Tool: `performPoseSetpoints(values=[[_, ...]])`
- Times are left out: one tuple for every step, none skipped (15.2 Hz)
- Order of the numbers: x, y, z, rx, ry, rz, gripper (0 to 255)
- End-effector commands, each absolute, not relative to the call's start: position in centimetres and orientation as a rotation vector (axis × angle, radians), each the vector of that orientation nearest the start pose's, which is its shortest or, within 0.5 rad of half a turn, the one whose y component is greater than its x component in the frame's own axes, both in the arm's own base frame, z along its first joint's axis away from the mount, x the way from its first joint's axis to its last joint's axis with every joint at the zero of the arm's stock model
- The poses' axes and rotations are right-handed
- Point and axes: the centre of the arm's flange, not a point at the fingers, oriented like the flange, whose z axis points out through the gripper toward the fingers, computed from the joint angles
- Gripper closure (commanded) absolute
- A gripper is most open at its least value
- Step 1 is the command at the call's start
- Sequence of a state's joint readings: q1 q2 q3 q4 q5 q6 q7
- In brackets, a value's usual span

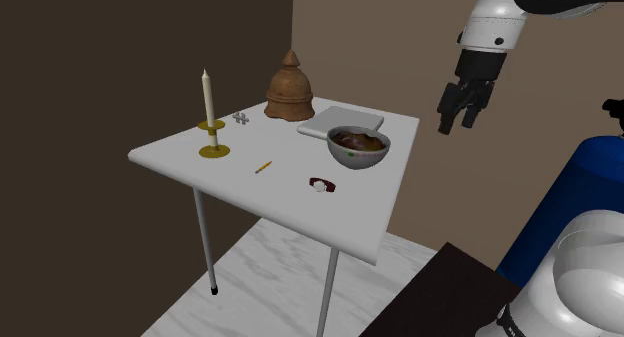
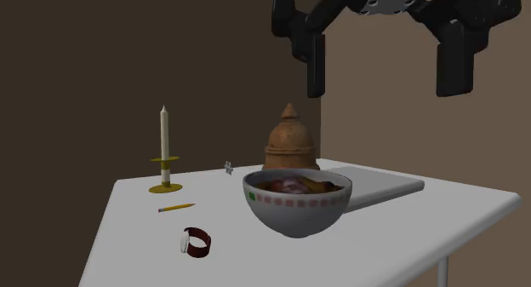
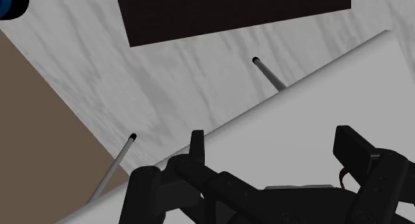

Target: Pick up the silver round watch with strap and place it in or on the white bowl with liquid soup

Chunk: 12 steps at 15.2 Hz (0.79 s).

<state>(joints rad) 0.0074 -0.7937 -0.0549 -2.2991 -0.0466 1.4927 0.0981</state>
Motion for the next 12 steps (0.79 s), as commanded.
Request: performPoseSetpoints(values=[[29.7,-2.5,61.2,-3.142,0.208,0.021,0],[30.6,-1.9,60.6,-3.147,0.19,0.015,0],[31.5,-1.2,60.0,-3.151,0.171,0.009,0],[32.5,-0.5,59.4,-3.155,0.152,0.004,0],[33.4,0.3,58.8,-3.159,0.134,-0.002,0],[34.3,1.0,58.3,-3.163,0.115,-0.008,0],[35.2,1.7,57.7,-3.166,0.096,-0.014,0],[36.1,2.4,57.1,-3.17,0.077,-0.02,0],[37.0,3.2,56.5,-3.173,0.058,-0.026,0],[37.9,3.9,55.9,-3.176,0.039,-0.032,0],[38.7,4.7,55.3,-3.179,0.02,-0.038,0],[39.6,5.5,54.7,-3.182,0.002,-0.044,0]])
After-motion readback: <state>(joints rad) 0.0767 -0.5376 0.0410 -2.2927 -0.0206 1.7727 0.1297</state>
